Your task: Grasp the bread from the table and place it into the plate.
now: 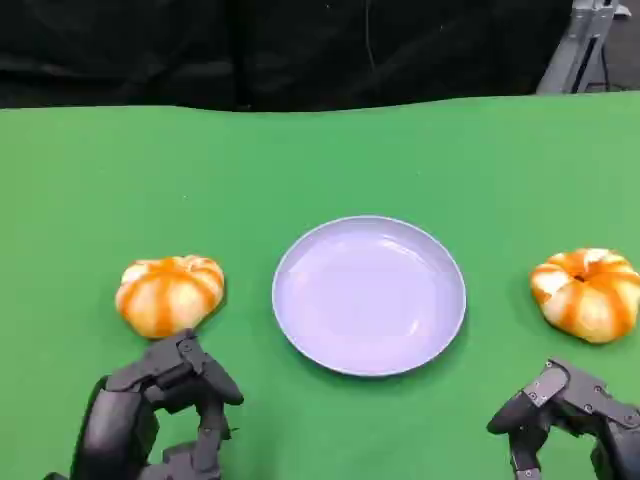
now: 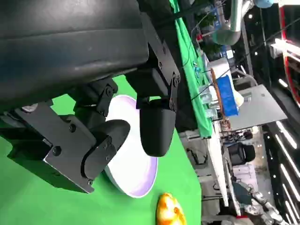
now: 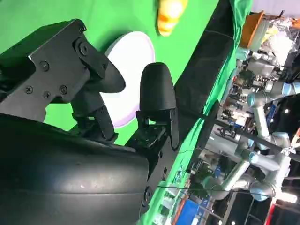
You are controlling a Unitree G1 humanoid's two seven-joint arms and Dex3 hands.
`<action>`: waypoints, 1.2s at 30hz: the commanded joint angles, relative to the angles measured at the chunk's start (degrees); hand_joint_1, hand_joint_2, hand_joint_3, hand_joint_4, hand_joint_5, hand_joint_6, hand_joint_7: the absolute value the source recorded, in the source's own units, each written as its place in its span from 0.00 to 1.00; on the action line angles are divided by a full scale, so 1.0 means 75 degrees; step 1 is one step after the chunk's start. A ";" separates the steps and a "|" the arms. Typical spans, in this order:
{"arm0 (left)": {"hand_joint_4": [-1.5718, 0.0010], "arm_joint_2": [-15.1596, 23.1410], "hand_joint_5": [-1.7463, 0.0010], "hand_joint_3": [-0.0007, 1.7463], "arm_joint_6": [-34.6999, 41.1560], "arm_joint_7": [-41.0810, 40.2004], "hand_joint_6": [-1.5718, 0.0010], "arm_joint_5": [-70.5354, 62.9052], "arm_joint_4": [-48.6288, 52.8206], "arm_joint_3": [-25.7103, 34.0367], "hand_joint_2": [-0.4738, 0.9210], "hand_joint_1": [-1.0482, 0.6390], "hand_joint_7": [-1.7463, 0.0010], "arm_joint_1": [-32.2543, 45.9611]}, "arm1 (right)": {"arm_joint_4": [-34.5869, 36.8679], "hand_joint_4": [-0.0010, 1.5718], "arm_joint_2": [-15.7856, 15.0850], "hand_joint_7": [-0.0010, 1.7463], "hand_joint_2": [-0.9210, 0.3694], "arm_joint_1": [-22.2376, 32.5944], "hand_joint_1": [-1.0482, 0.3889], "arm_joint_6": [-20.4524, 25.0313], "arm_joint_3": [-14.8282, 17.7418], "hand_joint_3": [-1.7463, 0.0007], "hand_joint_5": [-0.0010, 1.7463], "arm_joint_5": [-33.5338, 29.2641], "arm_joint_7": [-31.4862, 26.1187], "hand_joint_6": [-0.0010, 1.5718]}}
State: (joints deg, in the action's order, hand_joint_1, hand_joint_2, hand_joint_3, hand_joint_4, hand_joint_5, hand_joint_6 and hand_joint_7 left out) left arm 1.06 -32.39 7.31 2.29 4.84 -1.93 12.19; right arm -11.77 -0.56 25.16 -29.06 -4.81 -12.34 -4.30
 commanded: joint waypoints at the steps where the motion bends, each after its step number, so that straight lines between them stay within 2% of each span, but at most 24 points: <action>1: 0.47 0.0113 0.03 0.80 -0.0018 0.0029 0.50 -0.0005 -0.0020 0.0073 0.62 0.63 0.16 0.0003 | -0.0027 0.52 -0.0043 0.75 0.41 0.0025 0.78 0.0003 0.0068 0.27 0.95 0.0066 -0.0031 0.49; 18: 0.48 0.0129 0.04 0.78 0.0015 -0.0032 0.50 -0.0052 -0.0004 0.0122 0.61 0.61 0.16 -0.0041 | -0.0084 0.52 -0.0007 0.75 0.41 0.0041 0.77 0.0074 0.0046 0.27 0.95 0.0006 -0.0065 0.49; 21: 0.50 0.0031 0.11 0.68 0.0310 0.0017 0.50 0.0242 -0.0137 0.0106 0.68 0.59 0.26 -0.0010 | -0.0084 0.52 -0.0007 0.75 0.41 0.0048 0.78 0.0058 0.0054 0.27 0.96 0.0025 -0.0065 0.49; 22: 0.54 0.0000 0.18 0.62 0.0374 0.0002 0.53 0.0275 -0.0170 0.0099 0.71 0.59 0.34 -0.0007 | -0.0083 0.52 -0.0014 0.75 0.41 0.0049 0.77 0.0050 0.0062 0.27 0.96 0.0023 -0.0065 0.49; 24: 0.55 0.0032 0.24 0.54 0.0440 -0.0051 0.53 0.0114 -0.0208 0.0091 0.75 0.59 0.42 -0.0046 | -0.0085 0.52 -0.0033 0.75 0.41 0.0047 0.77 0.0041 0.0081 0.27 0.96 0.0009 -0.0066 0.49; 25: 0.58 0.0072 0.33 0.49 0.0461 -0.0075 0.56 -0.0017 -0.0221 0.0091 0.77 0.58 0.53 -0.0072 | -0.0086 0.52 -0.0043 0.75 0.41 0.0043 0.77 0.0036 0.0091 0.27 0.95 0.0000 -0.0066 0.49; 26: 0.59 0.0094 0.36 0.47 0.0479 -0.0089 0.57 -0.0108 -0.0233 0.0094 0.79 0.58 0.58 -0.0089 | -0.0087 0.52 -0.0049 0.75 0.40 0.0041 0.77 0.0033 0.0097 0.27 0.95 -0.0005 -0.0066 0.49; 28: 0.60 0.0095 0.39 0.45 0.0500 -0.0094 0.56 -0.0169 -0.0248 0.0103 0.80 0.58 0.63 -0.0095 | -0.0087 0.52 -0.0052 0.75 0.40 0.0040 0.77 0.0032 0.0101 0.27 0.95 -0.0008 -0.0065 0.48; 31: 0.60 0.0078 0.40 0.44 0.0511 -0.0089 0.56 -0.0193 -0.0258 0.0116 0.80 0.58 0.65 -0.0093 | -0.0087 0.52 -0.0051 0.75 0.40 0.0040 0.77 0.0031 0.0102 0.27 0.95 -0.0009 -0.0064 0.48; 32: 0.60 0.0359 0.40 0.44 0.0739 -0.0139 0.56 -0.0669 -0.0333 0.0165 0.80 0.58 0.65 -0.0302 | -0.0086 0.52 -0.0031 0.75 0.40 0.0021 0.77 0.0050 0.0081 0.27 0.95 0.0036 -0.0050 0.48; 34: 0.75 0.0796 0.58 0.16 0.1122 -0.0267 0.68 -0.1519 -0.0462 0.0236 0.95 0.39 0.82 -0.0624 | -0.0084 0.52 0.0000 0.75 0.40 -0.0004 0.78 0.0078 0.0051 0.27 0.96 0.0081 -0.0037 0.48; 36: 0.81 0.1159 0.64 0.10 0.1523 -0.0413 0.73 -0.2349 -0.0604 0.0243 0.99 0.32 0.89 -0.0870 | -0.0086 0.52 0.0021 0.75 0.40 -0.0010 0.78 0.0097 0.0029 0.27 0.96 0.0075 -0.0045 0.48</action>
State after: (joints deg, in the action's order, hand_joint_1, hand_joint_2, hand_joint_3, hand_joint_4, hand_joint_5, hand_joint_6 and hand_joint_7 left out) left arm 5.85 -24.05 6.04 -9.39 2.21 -1.06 8.27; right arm -11.90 -0.45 25.08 -28.75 -4.87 -12.27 -4.31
